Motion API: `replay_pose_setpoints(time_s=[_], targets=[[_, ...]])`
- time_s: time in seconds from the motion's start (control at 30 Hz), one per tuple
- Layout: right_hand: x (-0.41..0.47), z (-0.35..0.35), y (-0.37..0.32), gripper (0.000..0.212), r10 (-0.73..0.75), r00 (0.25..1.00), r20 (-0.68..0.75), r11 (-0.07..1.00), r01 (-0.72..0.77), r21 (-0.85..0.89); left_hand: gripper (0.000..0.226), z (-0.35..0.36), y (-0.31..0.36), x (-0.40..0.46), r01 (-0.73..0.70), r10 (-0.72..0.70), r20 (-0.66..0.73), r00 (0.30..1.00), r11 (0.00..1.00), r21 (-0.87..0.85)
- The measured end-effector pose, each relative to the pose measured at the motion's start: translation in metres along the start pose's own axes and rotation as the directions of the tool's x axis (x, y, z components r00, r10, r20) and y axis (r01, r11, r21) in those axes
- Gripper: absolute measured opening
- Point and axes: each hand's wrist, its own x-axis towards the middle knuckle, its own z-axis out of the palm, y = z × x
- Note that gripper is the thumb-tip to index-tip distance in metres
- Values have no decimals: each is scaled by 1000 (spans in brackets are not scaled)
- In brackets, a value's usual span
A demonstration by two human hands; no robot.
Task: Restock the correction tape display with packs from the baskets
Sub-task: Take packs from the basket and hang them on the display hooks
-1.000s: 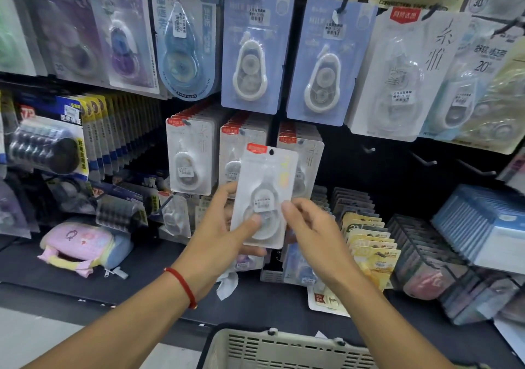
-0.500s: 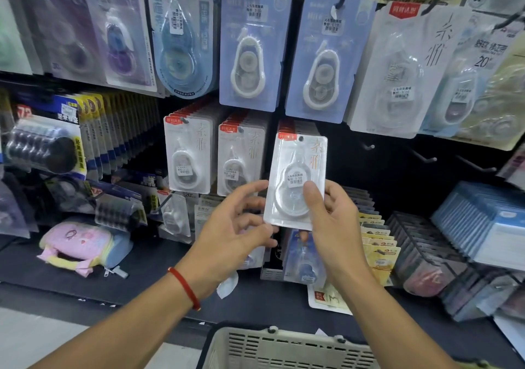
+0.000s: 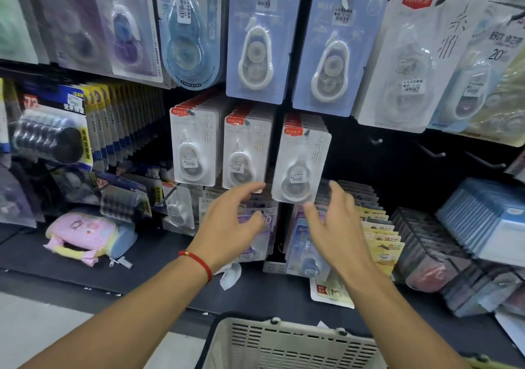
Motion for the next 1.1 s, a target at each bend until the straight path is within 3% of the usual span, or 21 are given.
replay_pose_setpoints(time_s=[0.07,0.17,0.23,0.37,0.57,0.83,1.0,1.1], targets=[[-2,3,-2,58,-253,962,-99,962,239,-133,60,-1,-7,6,-97,112,-63,992,976,194],[10,13,-9,54,-514,857,-36,822,480,-308,70,0,-16,16,-184,229,-69,971,898,400],[22,20,-13,55,-476,878,45,799,453,-397,79,2,-20,21,-176,224,-44,974,862,476],[44,35,-8,63,-430,900,69,790,413,-453,92,-1,-26,21,-155,171,22,985,819,552],[92,49,-8,75,-354,930,94,739,340,-581,94,-4,-32,24,-166,181,29,983,811,561],[135,53,3,85,-288,946,152,763,322,-560,98,-4,-38,26,-172,170,58,984,804,569],[105,46,3,65,-338,934,114,784,346,-515,90,-5,-35,21,-191,183,73,980,793,578],[60,43,22,46,-355,932,71,884,360,-300,75,-4,-35,8,-235,206,116,972,789,568]])
